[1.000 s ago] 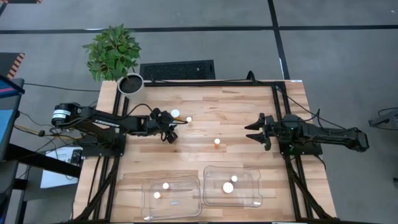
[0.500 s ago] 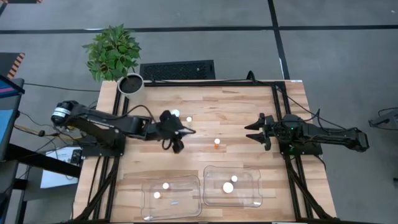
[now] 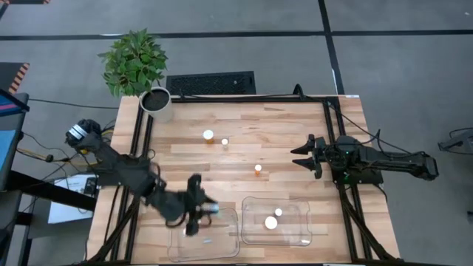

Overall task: Pick and place medicine bottles into bin by pill shape (circle, oval)
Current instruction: Put the green tablet bottle into the left transparent bin

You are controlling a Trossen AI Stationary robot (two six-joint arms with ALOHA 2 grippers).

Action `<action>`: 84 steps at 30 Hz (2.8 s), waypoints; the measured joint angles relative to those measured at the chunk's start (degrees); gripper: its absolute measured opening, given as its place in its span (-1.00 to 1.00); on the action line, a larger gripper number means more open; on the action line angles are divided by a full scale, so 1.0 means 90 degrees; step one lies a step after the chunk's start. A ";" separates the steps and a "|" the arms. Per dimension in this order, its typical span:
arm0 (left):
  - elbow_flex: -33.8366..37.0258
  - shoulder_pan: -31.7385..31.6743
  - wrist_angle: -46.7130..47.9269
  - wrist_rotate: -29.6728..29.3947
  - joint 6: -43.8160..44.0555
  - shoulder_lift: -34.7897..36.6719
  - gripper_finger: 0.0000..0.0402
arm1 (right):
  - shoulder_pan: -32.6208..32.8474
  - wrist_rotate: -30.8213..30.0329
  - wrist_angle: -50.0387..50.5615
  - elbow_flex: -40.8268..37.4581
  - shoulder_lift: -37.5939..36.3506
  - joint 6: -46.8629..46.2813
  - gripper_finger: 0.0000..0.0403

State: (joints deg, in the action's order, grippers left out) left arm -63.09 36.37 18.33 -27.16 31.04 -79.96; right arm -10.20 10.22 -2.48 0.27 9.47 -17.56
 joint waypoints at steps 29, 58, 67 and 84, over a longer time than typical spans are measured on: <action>0.0007 0.1498 0.0532 -0.0029 0.3464 -0.1968 -0.43 | -0.0001 0.0000 0.0001 0.0000 0.0000 0.0000 0.12; 0.0007 0.1499 0.0632 -0.1346 0.2756 -0.1965 -0.43 | -0.0002 0.0000 0.0002 0.0000 0.0000 0.0000 0.12; 0.0004 0.1186 0.0261 -0.1692 0.2005 -0.2246 -0.43 | 0.0000 0.0000 0.0002 -0.0001 0.0000 0.0000 0.12; 0.0005 0.0866 0.0018 -0.1370 0.1848 -0.2477 -0.43 | 0.0000 0.0000 0.0002 -0.0001 0.0000 0.0000 0.12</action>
State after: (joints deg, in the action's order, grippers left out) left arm -63.05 44.16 18.49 -39.49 47.67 -102.26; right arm -10.20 10.22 -2.46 0.25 9.48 -17.56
